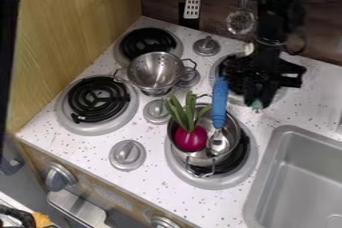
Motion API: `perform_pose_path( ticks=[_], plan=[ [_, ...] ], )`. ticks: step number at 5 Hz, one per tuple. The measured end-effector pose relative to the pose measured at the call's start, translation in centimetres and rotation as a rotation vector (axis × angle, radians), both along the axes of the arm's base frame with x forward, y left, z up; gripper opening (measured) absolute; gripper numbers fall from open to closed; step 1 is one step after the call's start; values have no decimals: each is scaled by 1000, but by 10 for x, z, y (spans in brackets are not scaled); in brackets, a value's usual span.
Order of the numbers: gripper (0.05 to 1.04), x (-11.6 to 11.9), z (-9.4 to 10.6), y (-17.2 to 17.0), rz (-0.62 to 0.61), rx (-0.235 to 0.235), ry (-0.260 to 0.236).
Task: Put the white spoon on the top right burner
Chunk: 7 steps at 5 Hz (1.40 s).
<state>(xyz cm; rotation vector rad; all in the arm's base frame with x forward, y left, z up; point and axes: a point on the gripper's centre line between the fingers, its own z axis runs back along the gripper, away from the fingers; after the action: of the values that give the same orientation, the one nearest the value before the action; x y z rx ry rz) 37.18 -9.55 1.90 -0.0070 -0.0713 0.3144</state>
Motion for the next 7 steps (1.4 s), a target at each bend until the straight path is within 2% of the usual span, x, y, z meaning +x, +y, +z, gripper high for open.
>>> perform_pose_path(
  ticks=[1,2,4,5,6,7],
  plan=[
    [234,13,-10,-13,-6,-9,-62],
    [234,20,-16,-17,-52,-26,-61],
    [234,33,-27,9,-149,-24,-38],
    [234,36,-27,22,-164,-18,-46],
    [288,38,-27,36,-170,-15,-40],
    [568,34,-36,42,-145,-45,-53]
  ],
)
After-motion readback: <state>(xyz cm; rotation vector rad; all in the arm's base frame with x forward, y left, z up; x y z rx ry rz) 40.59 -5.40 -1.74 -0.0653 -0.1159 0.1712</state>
